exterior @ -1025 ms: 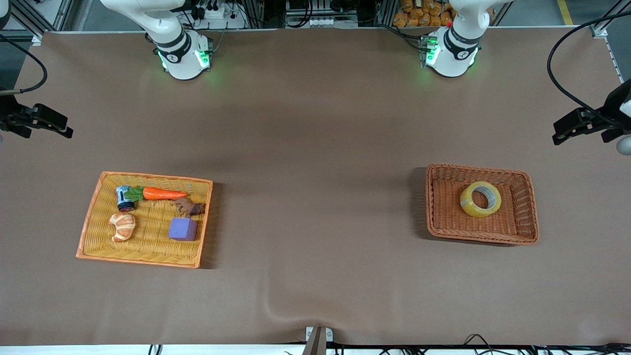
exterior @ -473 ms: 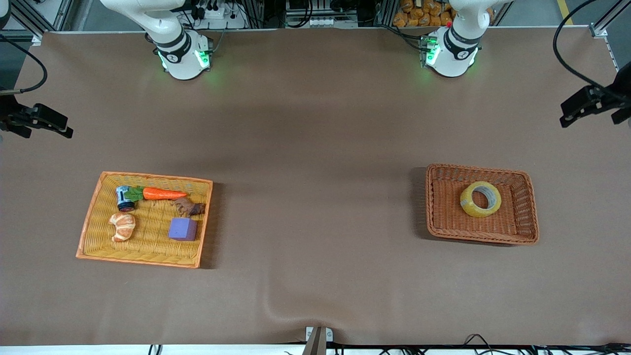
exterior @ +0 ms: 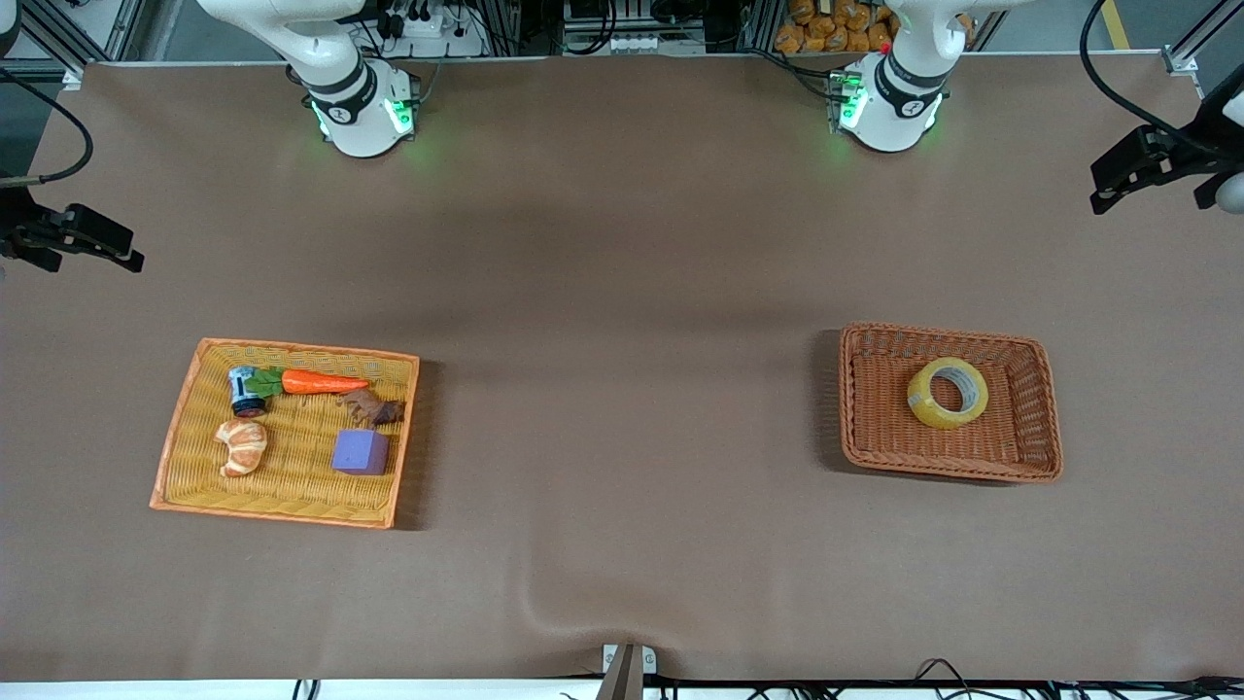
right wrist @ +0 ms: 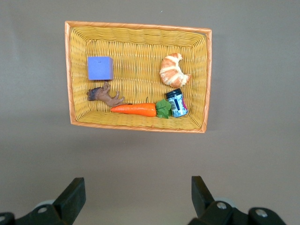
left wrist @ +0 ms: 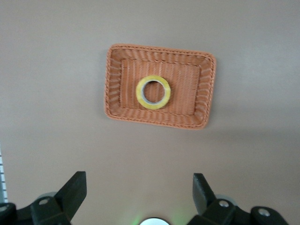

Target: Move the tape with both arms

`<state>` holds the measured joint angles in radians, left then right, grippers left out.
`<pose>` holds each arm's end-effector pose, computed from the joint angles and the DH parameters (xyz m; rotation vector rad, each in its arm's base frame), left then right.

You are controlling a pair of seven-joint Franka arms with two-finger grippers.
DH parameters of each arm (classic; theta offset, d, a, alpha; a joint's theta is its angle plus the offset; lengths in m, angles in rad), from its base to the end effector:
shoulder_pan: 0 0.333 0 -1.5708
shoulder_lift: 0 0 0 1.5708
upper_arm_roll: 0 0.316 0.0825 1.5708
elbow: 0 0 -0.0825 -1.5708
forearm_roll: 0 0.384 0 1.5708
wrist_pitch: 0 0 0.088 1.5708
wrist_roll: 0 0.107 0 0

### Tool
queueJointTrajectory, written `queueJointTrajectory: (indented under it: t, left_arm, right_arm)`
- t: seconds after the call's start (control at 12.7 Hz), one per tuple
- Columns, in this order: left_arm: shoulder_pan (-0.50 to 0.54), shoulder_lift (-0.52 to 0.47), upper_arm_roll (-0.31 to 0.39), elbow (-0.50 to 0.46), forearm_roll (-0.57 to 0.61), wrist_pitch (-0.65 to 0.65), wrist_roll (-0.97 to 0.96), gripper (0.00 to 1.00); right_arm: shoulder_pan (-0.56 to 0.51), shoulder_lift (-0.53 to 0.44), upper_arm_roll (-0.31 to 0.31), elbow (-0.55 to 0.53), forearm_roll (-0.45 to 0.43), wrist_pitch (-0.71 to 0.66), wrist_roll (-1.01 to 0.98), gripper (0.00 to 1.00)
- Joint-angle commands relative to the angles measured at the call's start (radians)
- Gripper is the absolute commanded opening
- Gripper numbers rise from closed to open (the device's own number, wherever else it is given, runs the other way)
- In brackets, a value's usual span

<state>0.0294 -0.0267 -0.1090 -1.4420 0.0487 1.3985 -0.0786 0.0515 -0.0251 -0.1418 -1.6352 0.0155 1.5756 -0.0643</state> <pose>0.5256 -0.0370 0.6837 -3.0894 -0.0108 0.0199 0.5437 -0.0485 0.6082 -3.1192 0.0409 0.0518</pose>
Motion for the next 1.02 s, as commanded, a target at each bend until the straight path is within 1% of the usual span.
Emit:
queueJointTrajectory:
  t: [0.0,0.08,0.32,0.55,0.79,0.95]
  left_arm:
    - [-0.022,-0.035,0.035,-0.049,-0.046,0.005,0.007,1.0]
    - [-0.032,-0.041,0.04,-0.057,-0.046,0.005,0.007,1.0]
    - [-0.086,-0.041,0.094,-0.084,-0.049,0.056,0.005,1.0]
    - [-0.085,-0.036,0.094,-0.097,-0.047,0.117,0.014,1.0]
    - [-0.077,-0.055,0.095,-0.139,-0.047,0.164,0.01,1.0]
    - [-0.077,-0.05,0.101,-0.132,-0.047,0.165,-0.001,1.0]
  right_arm:
    - [0.01,0.007,-0.005,0.02,0.011,-0.029,0.018,1.0]
    - [0.01,0.007,-0.005,0.02,0.011,-0.034,0.018,1.0]
    - [0.011,0.008,-0.005,0.02,0.012,-0.035,0.018,1.0]
    - [0.017,0.008,-0.007,0.02,0.012,-0.034,0.018,1.0]
    - [0.017,0.008,-0.005,0.02,0.012,-0.035,0.018,1.0]
    - [0.01,0.008,-0.007,0.018,0.012,-0.037,0.012,1.0]
